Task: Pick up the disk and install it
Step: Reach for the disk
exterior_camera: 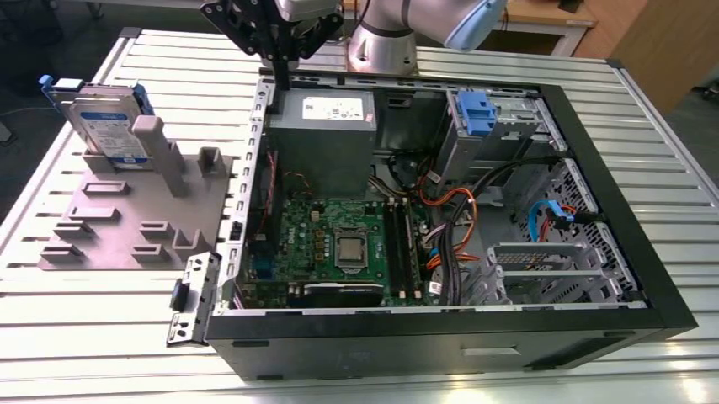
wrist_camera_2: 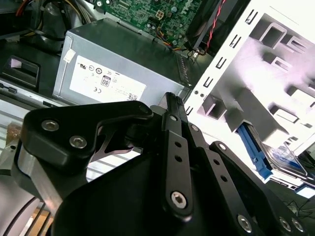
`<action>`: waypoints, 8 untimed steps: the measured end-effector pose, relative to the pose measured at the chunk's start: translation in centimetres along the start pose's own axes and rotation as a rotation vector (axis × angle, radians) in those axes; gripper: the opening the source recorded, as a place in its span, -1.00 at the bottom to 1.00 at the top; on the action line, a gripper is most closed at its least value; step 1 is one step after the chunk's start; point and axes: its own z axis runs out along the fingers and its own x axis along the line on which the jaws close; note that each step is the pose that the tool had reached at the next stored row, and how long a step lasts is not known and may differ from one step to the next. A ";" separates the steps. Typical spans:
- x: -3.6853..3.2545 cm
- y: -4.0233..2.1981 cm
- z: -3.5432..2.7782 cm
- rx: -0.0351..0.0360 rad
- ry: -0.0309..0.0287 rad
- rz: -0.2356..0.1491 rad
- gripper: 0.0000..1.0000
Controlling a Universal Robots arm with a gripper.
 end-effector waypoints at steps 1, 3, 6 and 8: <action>0.01 0.00 0.00 0.0000 0.0000 0.000 -0.79; 0.03 0.00 0.00 -0.0001 -0.0001 0.000 -0.79; 0.08 -0.01 0.00 -0.0001 -0.0001 0.000 -0.79; 0.18 -0.02 0.00 -0.0001 -0.0001 0.000 -0.79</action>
